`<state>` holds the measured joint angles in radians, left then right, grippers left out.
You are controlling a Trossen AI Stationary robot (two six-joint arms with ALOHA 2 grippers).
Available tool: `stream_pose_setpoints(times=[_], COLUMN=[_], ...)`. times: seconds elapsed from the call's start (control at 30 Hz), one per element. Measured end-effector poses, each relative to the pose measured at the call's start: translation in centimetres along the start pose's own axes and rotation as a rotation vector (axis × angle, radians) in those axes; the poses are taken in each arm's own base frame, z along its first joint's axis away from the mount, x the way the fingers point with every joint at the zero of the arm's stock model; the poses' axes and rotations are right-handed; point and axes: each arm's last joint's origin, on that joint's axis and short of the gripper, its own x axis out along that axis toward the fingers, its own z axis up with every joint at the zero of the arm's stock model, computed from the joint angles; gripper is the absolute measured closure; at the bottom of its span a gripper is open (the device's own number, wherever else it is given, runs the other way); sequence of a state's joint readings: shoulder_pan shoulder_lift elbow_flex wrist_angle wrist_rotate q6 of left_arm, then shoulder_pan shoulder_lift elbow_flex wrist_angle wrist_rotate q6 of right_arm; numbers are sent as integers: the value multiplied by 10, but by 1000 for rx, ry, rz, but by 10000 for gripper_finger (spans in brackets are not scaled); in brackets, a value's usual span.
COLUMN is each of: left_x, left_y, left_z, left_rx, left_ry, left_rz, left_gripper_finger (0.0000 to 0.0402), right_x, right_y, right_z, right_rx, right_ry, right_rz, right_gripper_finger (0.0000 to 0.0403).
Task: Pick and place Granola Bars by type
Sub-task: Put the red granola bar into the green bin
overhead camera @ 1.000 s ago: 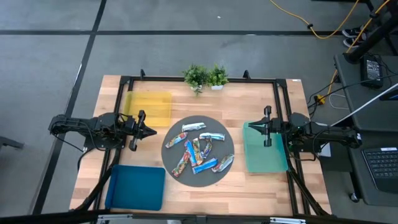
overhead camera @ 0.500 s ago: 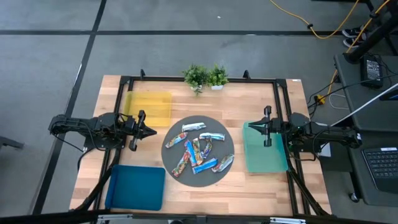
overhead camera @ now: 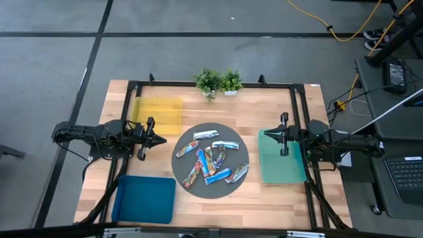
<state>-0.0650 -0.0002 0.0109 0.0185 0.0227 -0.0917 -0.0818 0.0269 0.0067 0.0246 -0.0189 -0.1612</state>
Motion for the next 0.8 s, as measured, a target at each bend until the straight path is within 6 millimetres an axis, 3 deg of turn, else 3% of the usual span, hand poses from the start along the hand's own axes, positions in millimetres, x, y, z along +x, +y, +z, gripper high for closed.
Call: stream_pose_setpoints(times=[0.43,0.6,0.8], left_x=[0,0,0], left_y=[0,0,0], left_z=[0,0,0], left_rx=[0,0,0], left_ry=[0,0,0], left_rz=[0,0,0], left_gripper_finger=[393,395,394], right_x=[0,0,0], right_y=[0,0,-1], right_z=[1,3,8], right_rx=[35,154,181], right_ry=[-16,-27,-84], right_rz=[7,6,2], right_gripper_finger=[369,369,365])
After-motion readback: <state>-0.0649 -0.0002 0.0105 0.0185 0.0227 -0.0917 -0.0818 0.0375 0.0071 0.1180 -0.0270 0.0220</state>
